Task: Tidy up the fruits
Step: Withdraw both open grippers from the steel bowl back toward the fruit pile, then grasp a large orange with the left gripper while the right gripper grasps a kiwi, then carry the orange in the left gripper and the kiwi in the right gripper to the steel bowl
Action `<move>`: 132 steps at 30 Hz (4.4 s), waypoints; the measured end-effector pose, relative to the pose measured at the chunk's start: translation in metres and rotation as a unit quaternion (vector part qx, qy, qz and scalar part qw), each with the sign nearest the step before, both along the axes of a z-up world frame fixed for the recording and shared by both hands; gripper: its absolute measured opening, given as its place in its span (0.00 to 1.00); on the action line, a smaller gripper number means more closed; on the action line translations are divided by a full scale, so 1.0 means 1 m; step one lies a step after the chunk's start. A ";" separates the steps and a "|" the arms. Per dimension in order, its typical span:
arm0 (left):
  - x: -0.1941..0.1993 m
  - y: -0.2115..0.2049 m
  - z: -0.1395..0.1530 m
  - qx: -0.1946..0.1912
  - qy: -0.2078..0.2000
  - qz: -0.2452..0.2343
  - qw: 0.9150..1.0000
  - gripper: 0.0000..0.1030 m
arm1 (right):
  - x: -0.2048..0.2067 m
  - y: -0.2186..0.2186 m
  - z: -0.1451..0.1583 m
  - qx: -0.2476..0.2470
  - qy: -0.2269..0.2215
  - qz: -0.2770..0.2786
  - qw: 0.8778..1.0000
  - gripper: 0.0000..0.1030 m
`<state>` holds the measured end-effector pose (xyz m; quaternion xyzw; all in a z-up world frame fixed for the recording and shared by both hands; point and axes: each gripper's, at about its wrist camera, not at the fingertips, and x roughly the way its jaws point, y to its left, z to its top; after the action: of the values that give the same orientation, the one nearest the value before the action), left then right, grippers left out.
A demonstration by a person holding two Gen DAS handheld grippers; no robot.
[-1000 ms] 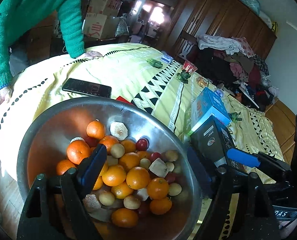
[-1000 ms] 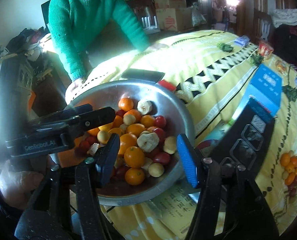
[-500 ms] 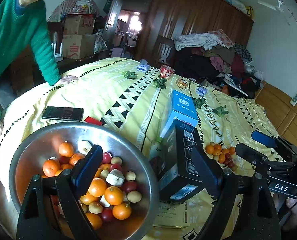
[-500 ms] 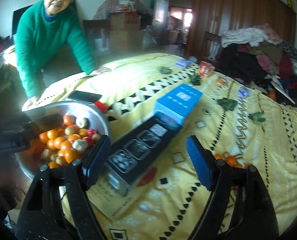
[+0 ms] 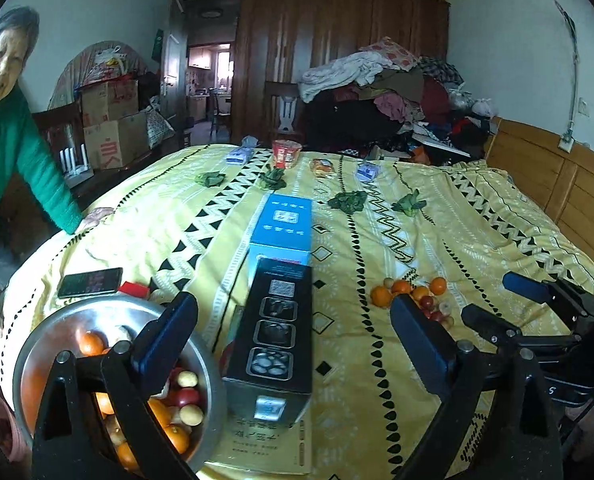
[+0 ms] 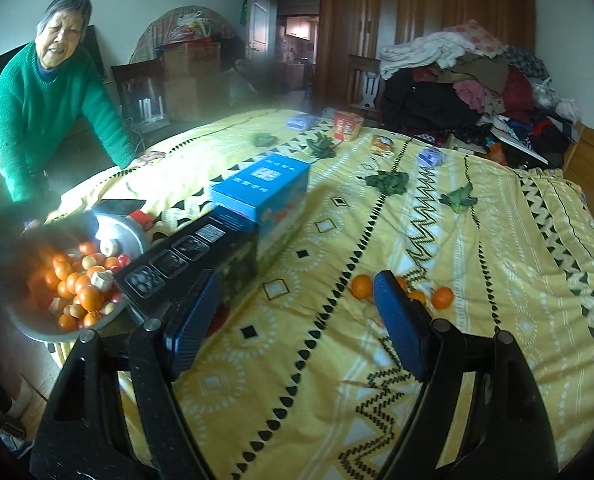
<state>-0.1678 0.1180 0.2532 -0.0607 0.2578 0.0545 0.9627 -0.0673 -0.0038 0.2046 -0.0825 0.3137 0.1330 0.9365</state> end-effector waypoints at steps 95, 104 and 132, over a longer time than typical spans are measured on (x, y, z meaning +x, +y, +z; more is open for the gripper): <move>0.180 -0.112 -0.135 -0.080 0.097 -0.144 0.982 0.41 | 0.080 -0.149 -0.134 0.116 0.145 -0.079 0.979 0.23; 0.091 -0.022 -0.028 -0.076 -0.004 -0.077 0.994 0.41 | 0.065 -0.063 -0.046 0.069 0.070 -0.011 0.995 0.23; -0.075 0.224 -0.064 -0.140 -0.002 0.152 0.978 0.40 | 0.011 0.244 -0.020 -0.054 0.092 0.246 0.963 0.23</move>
<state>-0.2425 0.3425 0.1896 -0.2337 0.2490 0.1630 0.9257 -0.0558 0.2403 0.1841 -0.1950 0.3749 0.3495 0.8362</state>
